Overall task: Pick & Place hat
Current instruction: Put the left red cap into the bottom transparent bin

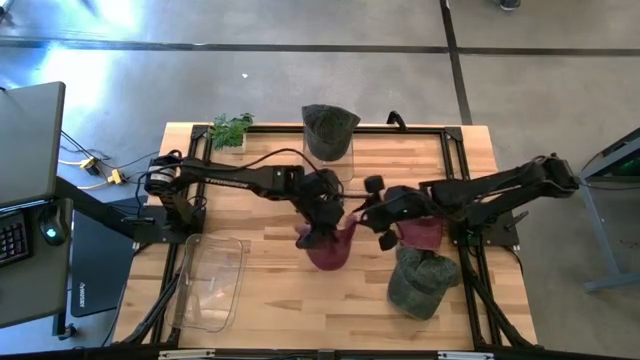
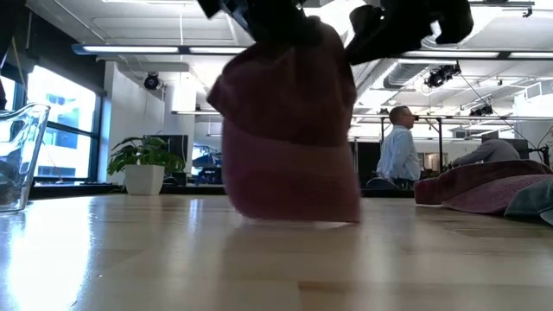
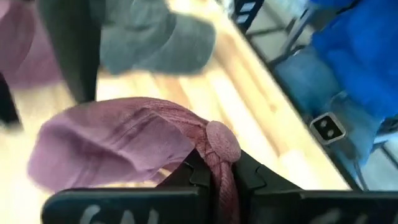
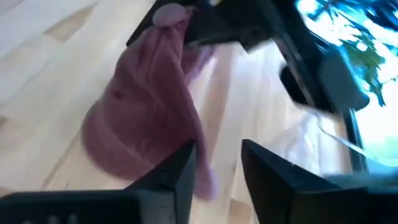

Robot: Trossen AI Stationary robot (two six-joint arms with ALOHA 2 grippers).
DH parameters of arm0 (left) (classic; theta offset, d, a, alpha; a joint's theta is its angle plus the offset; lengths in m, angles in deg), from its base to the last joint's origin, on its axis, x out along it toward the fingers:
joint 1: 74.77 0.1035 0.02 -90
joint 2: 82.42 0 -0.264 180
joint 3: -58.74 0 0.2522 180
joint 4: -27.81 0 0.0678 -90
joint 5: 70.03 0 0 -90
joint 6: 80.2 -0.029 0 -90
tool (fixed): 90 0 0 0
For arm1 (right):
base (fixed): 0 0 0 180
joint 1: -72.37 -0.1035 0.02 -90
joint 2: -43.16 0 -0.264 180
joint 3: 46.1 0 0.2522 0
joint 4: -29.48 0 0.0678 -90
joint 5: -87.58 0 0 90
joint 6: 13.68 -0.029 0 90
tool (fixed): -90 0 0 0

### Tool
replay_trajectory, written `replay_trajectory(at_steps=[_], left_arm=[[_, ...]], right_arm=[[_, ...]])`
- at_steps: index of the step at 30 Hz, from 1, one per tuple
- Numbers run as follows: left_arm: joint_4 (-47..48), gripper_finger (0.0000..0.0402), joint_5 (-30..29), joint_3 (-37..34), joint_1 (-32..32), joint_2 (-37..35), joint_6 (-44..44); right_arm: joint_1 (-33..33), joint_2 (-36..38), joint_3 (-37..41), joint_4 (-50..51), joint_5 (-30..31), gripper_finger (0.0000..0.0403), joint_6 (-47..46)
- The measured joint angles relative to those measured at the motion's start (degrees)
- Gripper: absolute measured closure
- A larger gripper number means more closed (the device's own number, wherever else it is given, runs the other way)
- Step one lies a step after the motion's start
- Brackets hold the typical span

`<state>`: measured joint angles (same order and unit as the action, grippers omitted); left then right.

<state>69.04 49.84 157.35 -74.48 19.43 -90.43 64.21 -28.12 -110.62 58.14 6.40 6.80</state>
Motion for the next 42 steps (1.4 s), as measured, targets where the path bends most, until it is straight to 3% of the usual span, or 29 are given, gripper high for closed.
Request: replay_trajectory(at_steps=[5,10,15,21,32,42], left_arm=[[19.08,0.0397,-8.24,10.1,-2.1,0.0,-3.29],[37.68,0.0399,-21.54,22.37,-7.27,-0.04,-5.16],[50.87,0.04,-32.16,30.55,-13.27,-0.11,-4.62],[62.98,0.04,-40.09,35.71,-20.9,-0.11,-0.96],[62.54,0.0401,-41.24,36.65,-32.45,-0.21,14.33],[62.47,0.0401,-46.86,36.16,-39.3,-6.91,24.53]], right_arm=[[-2.23,4.25,0.0,4.25,2.09,0.0245,-9.47],[-6.14,4.39,0.0,6.96,3.29,0.0245,-15.25],[-10.2,3.24,0.0,6.71,6.54,0.0256,-15.97],[-12.56,3.14,0.0,3.76,10.93,0.0266,-15.15],[-12.9,3.12,0.0,0.26,10.16,0.0269,-13.51],[-12.9,3.1,0.02,-2.02,8.48,0.0269,-13.39]])
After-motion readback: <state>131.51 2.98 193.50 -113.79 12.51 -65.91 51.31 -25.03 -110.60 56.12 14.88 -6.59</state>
